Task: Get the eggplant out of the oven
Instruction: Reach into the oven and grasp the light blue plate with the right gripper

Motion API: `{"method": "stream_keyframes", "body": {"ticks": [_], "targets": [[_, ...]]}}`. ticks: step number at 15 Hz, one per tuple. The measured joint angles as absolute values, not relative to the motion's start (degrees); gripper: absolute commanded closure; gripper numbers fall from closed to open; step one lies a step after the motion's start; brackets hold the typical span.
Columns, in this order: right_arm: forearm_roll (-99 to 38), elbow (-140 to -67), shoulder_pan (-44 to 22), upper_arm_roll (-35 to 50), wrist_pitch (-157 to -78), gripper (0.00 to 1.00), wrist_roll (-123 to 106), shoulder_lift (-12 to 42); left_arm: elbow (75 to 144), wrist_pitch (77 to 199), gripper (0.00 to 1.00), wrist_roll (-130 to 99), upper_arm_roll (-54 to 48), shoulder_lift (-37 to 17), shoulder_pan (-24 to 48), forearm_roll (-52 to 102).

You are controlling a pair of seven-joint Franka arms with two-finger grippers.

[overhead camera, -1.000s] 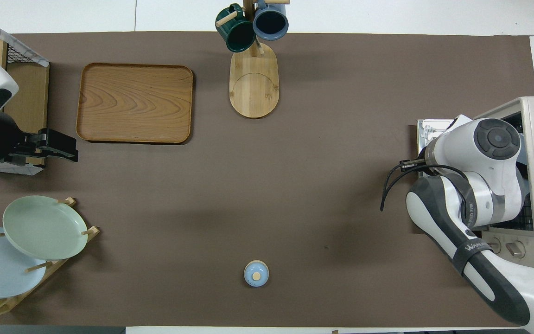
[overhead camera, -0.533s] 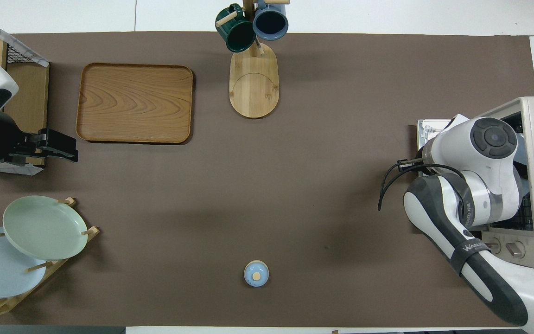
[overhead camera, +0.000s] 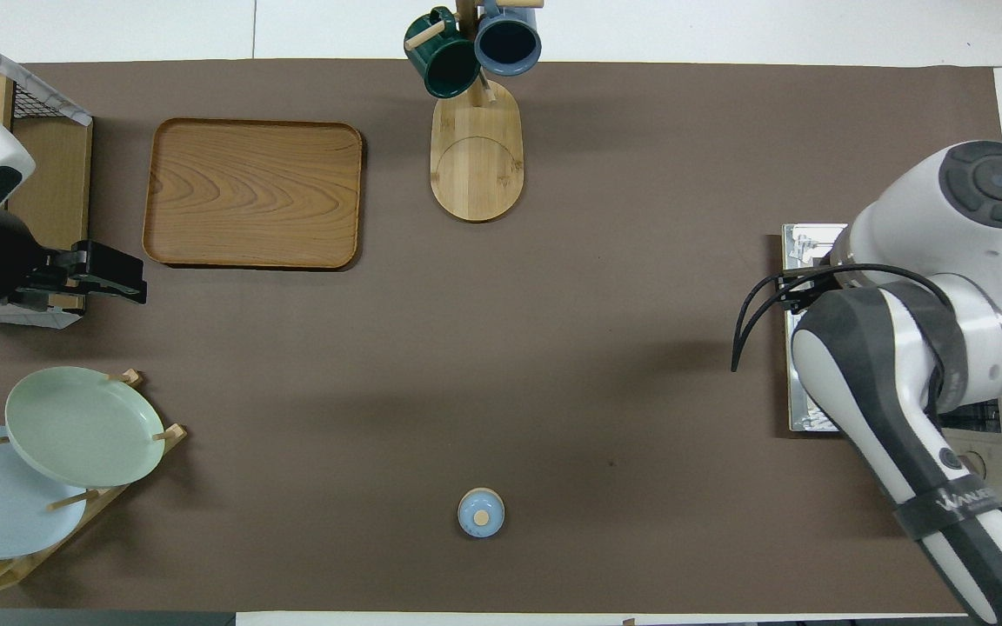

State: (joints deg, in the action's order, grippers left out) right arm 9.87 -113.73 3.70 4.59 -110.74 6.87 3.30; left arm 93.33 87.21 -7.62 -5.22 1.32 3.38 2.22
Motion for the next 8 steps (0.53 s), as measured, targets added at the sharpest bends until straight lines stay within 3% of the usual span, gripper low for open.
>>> {"method": "stream_keyframes", "body": {"ticks": [5,8], "targets": [[10.11,-120.71,6.92,4.54,-118.94,0.25,2.02,3.06,93.33,87.21,0.0,-7.62,-5.22,1.32,3.38,2.22],[10.11,-122.7,7.88,4.51,-121.36,0.38,0.88,2.52,93.33,87.21,0.0,-7.62,-5.22,1.32,3.38,2.22]]}}
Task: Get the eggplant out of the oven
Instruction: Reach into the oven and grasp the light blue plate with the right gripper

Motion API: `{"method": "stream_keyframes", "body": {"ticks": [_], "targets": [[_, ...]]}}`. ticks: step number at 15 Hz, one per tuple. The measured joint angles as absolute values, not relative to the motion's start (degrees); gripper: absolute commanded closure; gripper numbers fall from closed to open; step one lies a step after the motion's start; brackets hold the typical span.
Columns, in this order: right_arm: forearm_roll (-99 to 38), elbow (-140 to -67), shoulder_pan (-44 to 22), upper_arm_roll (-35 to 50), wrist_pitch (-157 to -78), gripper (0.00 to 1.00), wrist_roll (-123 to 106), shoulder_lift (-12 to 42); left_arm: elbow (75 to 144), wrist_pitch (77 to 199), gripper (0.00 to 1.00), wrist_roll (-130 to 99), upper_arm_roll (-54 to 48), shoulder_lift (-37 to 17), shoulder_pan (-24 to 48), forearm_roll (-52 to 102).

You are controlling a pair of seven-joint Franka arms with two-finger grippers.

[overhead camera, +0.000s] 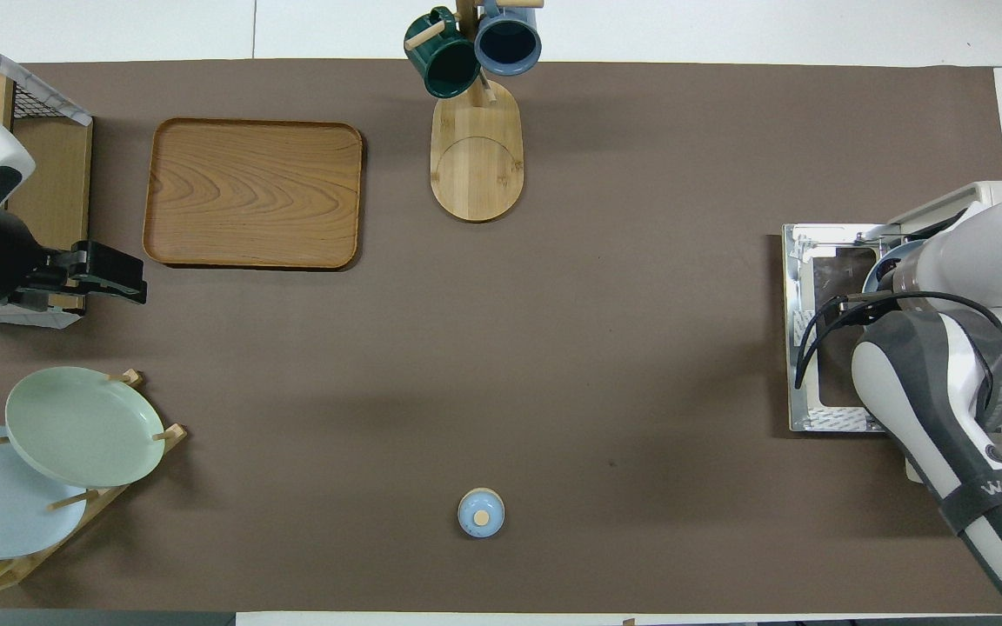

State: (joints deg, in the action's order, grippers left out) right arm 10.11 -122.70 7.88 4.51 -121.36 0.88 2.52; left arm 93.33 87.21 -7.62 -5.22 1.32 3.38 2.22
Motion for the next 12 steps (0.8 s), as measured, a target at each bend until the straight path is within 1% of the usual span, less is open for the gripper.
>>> {"method": "stream_keyframes", "body": {"ticks": [2,3,4,6,7,8,12], "targets": [[10.11,-124.11,7.88,4.55,-123.2,0.54,0.87,1.94,93.33,87.21,0.0,-7.62,-5.22,1.32,3.38,2.22],[10.11,-124.82,7.91,4.54,-124.04,0.65,0.87,1.68,93.33,87.21,0.0,-7.62,-5.22,1.32,3.38,2.22],[10.11,-125.35,7.93,4.54,-124.52,0.68,0.87,1.48,93.33,87.21,0.0,-7.62,-5.22,1.32,3.38,2.22],[10.11,-125.92,7.96,4.54,-124.78,0.69,0.87,1.29,93.33,87.21,0.0,-7.63,-5.22,1.32,3.38,2.22],[10.11,-126.12,8.02,4.53,-124.8,0.87,0.87,1.29,93.33,87.21,0.0,-7.63,-5.22,1.32,3.38,2.22],[10.11,-126.24,8.17,4.52,-124.83,1.0,0.84,1.29,93.33,87.21,0.0,-7.63,-5.22,1.32,3.38,2.22],[10.61,-126.15,8.16,4.69,-124.72,1.0,-0.23,0.96,93.33,87.21,0.0,-7.63,-5.22,1.32,3.38,2.22]]}}
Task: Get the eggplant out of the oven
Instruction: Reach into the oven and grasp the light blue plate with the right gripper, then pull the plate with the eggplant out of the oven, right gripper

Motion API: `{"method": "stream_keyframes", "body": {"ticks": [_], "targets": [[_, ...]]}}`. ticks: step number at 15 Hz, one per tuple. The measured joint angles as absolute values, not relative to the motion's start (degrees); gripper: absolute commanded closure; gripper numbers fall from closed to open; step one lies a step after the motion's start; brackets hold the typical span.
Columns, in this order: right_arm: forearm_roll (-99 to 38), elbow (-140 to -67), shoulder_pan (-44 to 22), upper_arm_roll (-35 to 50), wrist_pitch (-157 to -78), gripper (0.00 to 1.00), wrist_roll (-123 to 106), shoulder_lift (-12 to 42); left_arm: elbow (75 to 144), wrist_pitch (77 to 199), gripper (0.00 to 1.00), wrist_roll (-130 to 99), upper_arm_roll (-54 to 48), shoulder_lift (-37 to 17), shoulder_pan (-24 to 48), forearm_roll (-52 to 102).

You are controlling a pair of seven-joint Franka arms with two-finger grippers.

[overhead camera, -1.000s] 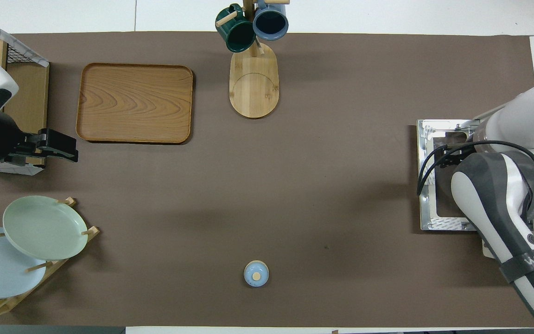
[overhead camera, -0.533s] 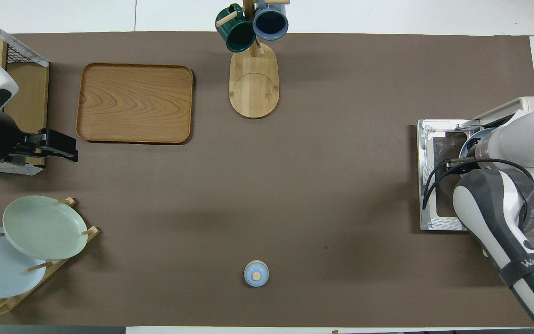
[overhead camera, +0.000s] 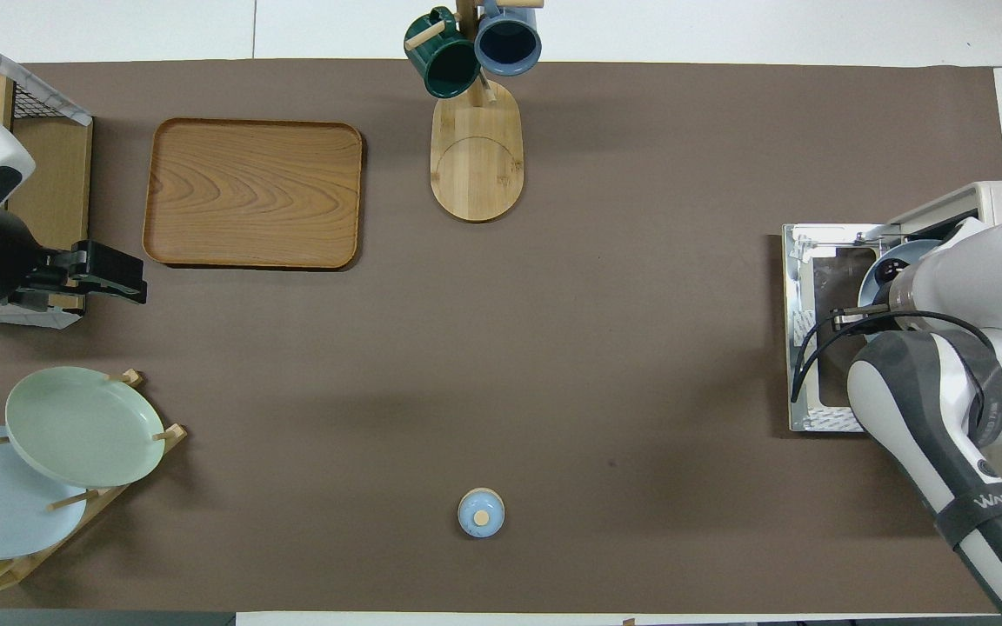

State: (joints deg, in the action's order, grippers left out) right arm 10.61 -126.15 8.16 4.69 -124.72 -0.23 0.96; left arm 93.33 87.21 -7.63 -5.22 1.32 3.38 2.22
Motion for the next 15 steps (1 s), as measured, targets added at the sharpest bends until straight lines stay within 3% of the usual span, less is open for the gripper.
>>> {"method": "stream_keyframes", "body": {"ticks": [4,7,12,15], "targets": [[13.77,-124.85,3.97,4.9,-121.0,1.0,0.05,0.52,93.33,87.21,0.0,-7.64,-5.22,1.32,3.38,2.22],[16.41,-121.31,-3.66,5.16,-116.59,1.0,5.61,0.62,93.33,87.21,0.0,-7.64,-5.21,1.32,3.38,2.22],[17.59,-118.35,-16.25,5.57,-115.66,1.0,13.33,1.95,93.33,87.21,0.0,-7.64,-5.2,1.32,3.37,2.22],[17.58,-112.87,-23.92,5.68,-110.64,1.0,21.78,4.48,93.33,87.22,0.0,-7.68,-5.2,1.32,3.36,2.22]]}}
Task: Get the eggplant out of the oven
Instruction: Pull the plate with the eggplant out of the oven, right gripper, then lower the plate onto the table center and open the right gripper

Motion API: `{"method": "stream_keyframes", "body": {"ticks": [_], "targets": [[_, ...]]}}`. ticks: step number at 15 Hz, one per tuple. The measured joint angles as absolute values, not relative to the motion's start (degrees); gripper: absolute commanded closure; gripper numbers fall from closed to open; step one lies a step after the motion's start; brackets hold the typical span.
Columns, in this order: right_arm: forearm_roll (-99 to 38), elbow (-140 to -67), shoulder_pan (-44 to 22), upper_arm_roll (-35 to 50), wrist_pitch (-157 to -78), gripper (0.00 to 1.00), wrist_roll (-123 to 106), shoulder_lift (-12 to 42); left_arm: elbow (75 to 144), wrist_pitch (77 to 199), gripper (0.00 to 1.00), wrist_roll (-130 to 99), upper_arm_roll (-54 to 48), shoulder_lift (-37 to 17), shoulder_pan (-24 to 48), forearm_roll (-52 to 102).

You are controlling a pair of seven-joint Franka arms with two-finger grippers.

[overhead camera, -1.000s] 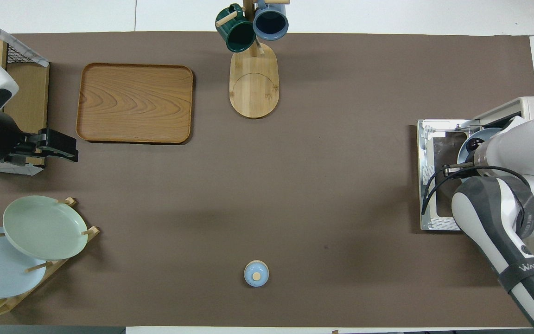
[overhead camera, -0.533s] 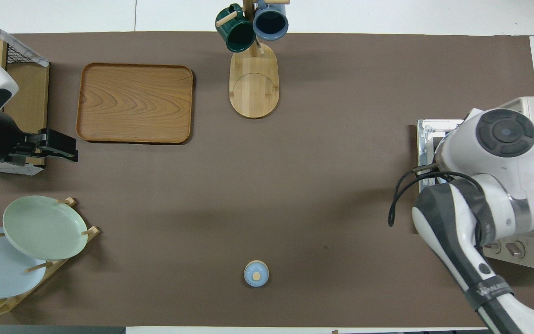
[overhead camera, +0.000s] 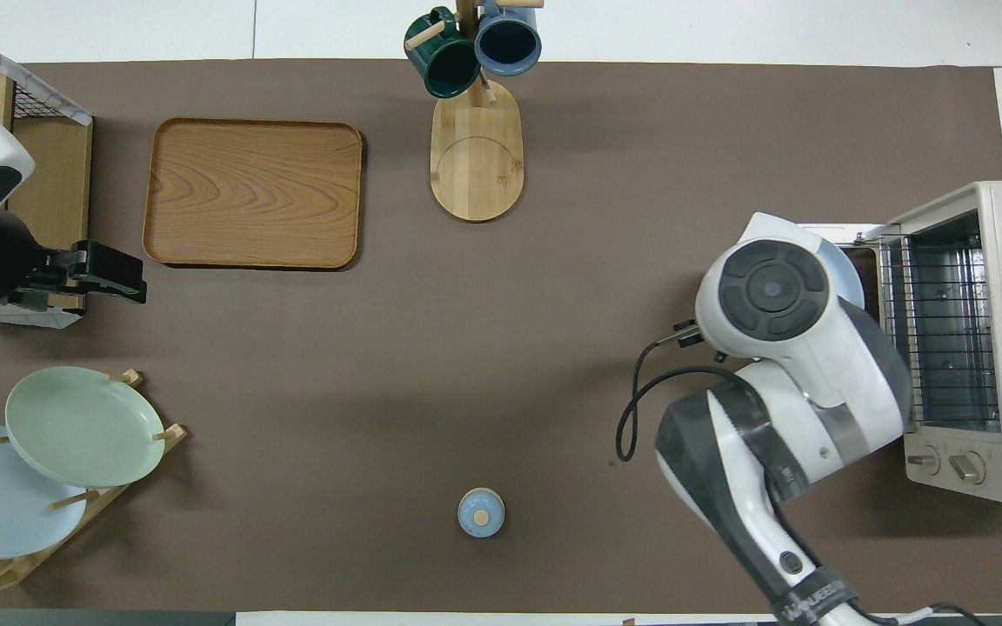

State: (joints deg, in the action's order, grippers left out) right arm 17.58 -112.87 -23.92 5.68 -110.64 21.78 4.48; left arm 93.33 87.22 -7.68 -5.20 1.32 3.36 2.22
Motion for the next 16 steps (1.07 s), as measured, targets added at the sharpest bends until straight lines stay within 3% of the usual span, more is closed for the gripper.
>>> {"method": "stream_keyframes", "body": {"ticks": [2,5,7,16], "targets": [[17.58,-104.33,-29.64,5.75,-105.47,1.0,28.12,9.81,93.33,87.22,0.0,-7.77,-5.19,1.32,3.36,2.22],[17.14,-88.53,-36.08,5.75,-100.49,1.0,35.71,22.54,93.33,87.36,0.0,-7.87,-5.19,1.32,3.36,2.22],[16.44,-83.67,-37.31,5.77,-100.71,1.0,36.75,27.68,93.31,87.47,0.0,-7.88,-5.19,1.32,3.36,2.22],[11.13,-82.65,-42.63,6.03,-111.68,1.0,41.55,32.54,93.3,89.47,0.0,-7.88,-5.19,1.32,3.35,2.22]]}}
